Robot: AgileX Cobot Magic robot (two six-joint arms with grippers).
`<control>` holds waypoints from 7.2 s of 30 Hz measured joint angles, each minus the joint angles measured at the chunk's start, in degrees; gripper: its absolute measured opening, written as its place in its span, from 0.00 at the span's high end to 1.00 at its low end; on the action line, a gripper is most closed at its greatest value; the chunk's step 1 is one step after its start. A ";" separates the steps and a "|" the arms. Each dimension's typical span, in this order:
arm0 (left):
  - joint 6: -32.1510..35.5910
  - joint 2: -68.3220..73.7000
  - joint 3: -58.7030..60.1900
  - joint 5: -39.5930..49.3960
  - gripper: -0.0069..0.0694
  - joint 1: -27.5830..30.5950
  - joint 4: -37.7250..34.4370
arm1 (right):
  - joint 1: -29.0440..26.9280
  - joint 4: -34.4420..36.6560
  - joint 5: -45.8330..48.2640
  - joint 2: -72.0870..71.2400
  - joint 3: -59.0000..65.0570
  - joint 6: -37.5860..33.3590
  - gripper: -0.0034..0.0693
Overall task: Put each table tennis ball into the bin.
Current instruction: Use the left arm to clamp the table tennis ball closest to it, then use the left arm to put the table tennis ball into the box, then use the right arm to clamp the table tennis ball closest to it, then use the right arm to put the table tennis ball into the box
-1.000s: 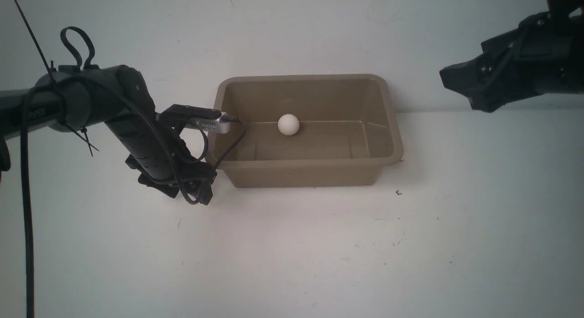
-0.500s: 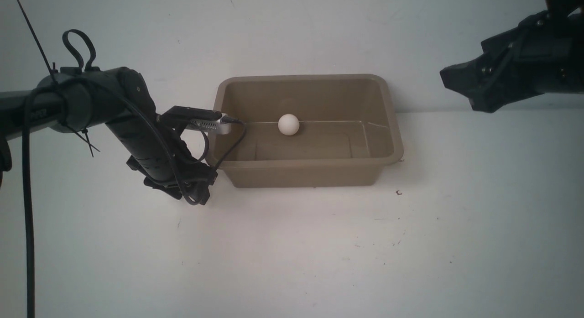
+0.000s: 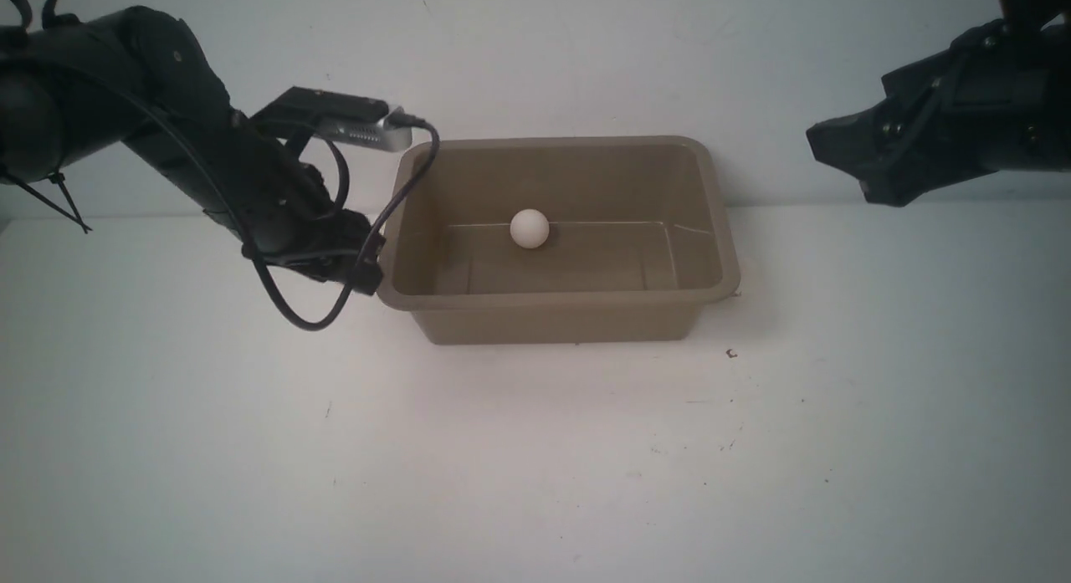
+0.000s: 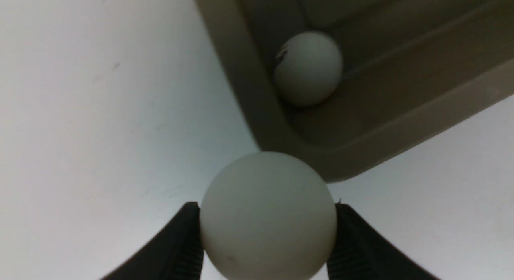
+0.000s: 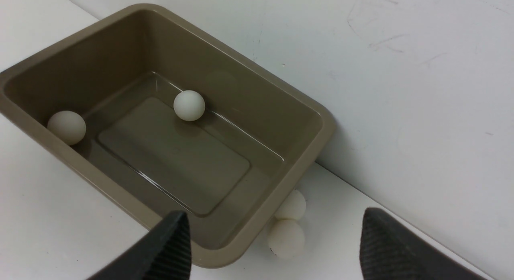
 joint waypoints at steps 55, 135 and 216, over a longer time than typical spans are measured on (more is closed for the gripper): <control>-1.26 -12.76 0.00 5.02 0.27 -1.27 8.70 | -0.32 -1.56 -4.18 2.35 0.00 0.05 0.25; 2.04 -23.42 0.00 3.18 0.27 -1.27 2.24 | -6.67 19.09 4.84 47.55 -21.91 -31.19 0.37; 2.04 -23.42 0.00 1.69 0.27 -1.27 0.30 | 0.54 34.11 9.39 37.95 -22.21 -39.70 0.29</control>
